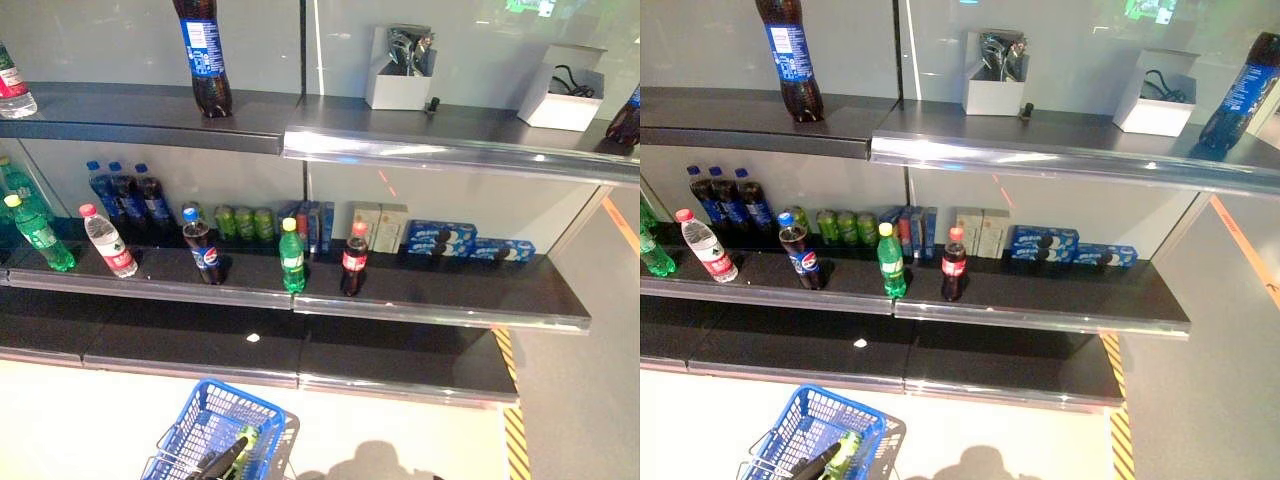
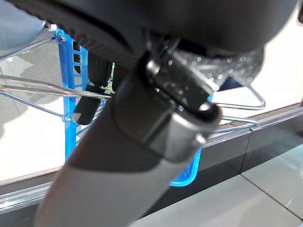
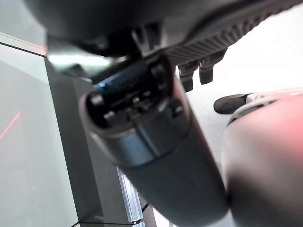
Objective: Pick up the drink and place into the basket.
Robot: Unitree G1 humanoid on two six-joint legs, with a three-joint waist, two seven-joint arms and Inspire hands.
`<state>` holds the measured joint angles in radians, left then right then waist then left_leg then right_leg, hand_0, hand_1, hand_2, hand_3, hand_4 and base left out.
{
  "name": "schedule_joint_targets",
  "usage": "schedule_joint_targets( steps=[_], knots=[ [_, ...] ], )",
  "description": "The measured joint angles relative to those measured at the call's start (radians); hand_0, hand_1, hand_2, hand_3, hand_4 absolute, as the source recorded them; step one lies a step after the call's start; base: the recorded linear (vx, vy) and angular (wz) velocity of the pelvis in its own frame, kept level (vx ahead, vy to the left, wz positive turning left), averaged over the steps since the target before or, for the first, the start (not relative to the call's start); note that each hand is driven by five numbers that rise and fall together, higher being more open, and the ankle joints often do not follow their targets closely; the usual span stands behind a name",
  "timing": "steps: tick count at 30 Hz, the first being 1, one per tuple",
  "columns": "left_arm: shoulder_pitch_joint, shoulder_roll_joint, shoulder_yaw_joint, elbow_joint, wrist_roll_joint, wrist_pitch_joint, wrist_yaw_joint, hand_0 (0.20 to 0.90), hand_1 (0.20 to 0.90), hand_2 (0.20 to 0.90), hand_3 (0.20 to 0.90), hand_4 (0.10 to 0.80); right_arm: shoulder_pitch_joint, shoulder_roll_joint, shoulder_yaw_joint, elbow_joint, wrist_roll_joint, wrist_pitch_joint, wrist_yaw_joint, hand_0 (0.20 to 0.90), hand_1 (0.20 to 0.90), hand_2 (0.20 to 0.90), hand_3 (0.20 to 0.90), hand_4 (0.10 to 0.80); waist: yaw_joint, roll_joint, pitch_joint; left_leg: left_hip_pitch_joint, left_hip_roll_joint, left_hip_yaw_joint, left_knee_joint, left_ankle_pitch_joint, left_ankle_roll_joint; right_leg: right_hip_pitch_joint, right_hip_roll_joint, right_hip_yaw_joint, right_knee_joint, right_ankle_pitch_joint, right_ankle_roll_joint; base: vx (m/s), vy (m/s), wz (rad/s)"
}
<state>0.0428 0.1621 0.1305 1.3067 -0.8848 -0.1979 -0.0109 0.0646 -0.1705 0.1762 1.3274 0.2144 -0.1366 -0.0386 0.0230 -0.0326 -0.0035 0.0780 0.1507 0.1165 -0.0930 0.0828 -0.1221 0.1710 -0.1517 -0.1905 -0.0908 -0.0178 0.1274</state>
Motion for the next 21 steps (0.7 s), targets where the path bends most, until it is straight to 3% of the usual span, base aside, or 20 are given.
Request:
schedule_joint_targets(
  steps=[8,21],
  knots=[
    [0.001,0.0,0.001,-0.01,0.0,0.0,0.005,0.3,0.3,0.3,0.2,0.1,0.009,-0.023,0.102,-0.147,-0.027,-0.039,-0.034,0.9,0.9,0.9,0.9,0.8,0.001,-0.007,0.005,-0.001,0.002,0.0,0.0,0.0,0.0,-0.001,0.002,0.0,0.0,0.0,0.0,-0.002,-0.016,0.0],
    [0.019,0.002,0.039,-0.091,0.031,0.011,0.028,0.3,0.3,0.3,0.2,0.1,0.054,-0.172,0.197,-0.985,-0.017,0.009,0.022,0.9,0.9,0.9,0.9,0.8,-0.009,-0.044,0.052,-0.012,0.009,0.005,0.007,0.003,-0.006,-0.015,0.009,0.003,0.005,0.007,0.001,0.0,0.0,0.0]
  ],
)
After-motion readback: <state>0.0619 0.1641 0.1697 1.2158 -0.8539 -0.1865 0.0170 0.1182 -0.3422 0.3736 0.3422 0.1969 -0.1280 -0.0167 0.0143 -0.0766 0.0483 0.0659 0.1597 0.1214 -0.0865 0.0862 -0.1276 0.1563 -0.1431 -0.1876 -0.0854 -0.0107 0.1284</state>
